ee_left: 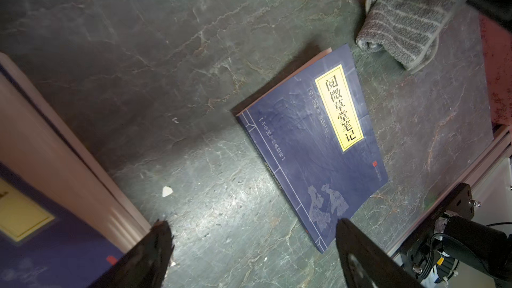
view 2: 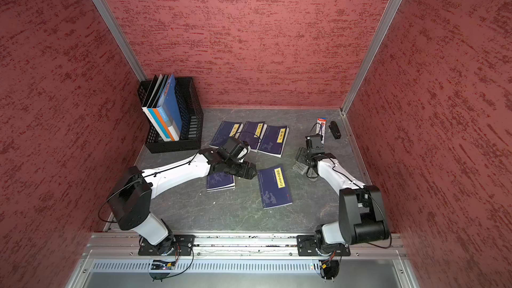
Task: Wipe the cover of the book
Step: Place the cleaning item at the center of the board, then pick up the book from the center of the board.
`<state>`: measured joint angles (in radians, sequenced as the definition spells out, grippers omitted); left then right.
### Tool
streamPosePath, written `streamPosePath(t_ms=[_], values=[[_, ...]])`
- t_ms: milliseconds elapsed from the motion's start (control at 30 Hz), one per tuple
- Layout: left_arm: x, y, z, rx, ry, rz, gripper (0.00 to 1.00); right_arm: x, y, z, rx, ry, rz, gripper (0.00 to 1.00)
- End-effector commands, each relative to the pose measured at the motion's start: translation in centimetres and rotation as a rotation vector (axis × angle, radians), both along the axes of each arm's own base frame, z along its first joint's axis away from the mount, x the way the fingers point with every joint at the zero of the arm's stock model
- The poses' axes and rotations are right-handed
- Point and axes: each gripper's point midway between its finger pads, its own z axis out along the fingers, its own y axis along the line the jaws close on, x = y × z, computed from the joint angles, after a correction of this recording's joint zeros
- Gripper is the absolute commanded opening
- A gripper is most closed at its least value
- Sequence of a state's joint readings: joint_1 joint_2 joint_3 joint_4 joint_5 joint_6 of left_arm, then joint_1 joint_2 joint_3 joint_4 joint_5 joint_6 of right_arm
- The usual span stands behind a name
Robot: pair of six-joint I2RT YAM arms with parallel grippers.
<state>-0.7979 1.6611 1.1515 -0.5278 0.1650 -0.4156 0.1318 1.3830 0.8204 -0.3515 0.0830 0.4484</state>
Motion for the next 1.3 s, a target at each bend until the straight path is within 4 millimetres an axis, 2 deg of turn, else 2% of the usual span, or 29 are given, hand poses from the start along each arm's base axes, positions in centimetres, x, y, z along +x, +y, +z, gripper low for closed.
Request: streamPosePath(t_ms=[0,133,233,367,500,633,833,1000,1267], values=[[-0.1,-1.4,-0.6,-0.012,-0.006,0.015,0.93,-1.3,1.9,1.7,-0.001,0.002,0.052,0.75],[-0.8,-2.6,-1.2,-0.037,0.013,0.024,0.92,-3.4,4.2,2.0,0.014,0.013,0.097,0.75],[-1.3,-3.3,-2.0,-0.037,0.025,0.026,0.92,-5.2,5.8,1.4,0.048,0.032,0.133,0.75],[-2.0,-4.6,-2.8,-0.053,0.05,0.019,0.91,-7.5,8.1,-0.4,0.071,0.098,0.204,0.72],[-2.2,-4.8,-3.3,-0.059,0.056,0.035,0.89,-9.2,8.6,-2.5,0.096,0.139,0.198,0.71],[-2.4,-4.8,-3.7,-0.079,0.068,0.057,0.86,-10.9,9.6,-4.7,0.167,0.17,0.21,0.62],[-2.5,-5.5,-4.5,-0.1,0.1,0.059,0.78,-13.2,11.7,-6.6,0.212,0.224,0.268,0.54],[-2.4,-5.4,-5.5,-0.084,0.109,0.079,0.71,-14.3,12.1,-7.6,0.203,0.254,0.284,0.51],[-2.7,-4.8,-7.5,-0.039,0.141,0.09,0.65,-13.9,12.8,-7.6,0.198,0.248,0.302,0.4]])
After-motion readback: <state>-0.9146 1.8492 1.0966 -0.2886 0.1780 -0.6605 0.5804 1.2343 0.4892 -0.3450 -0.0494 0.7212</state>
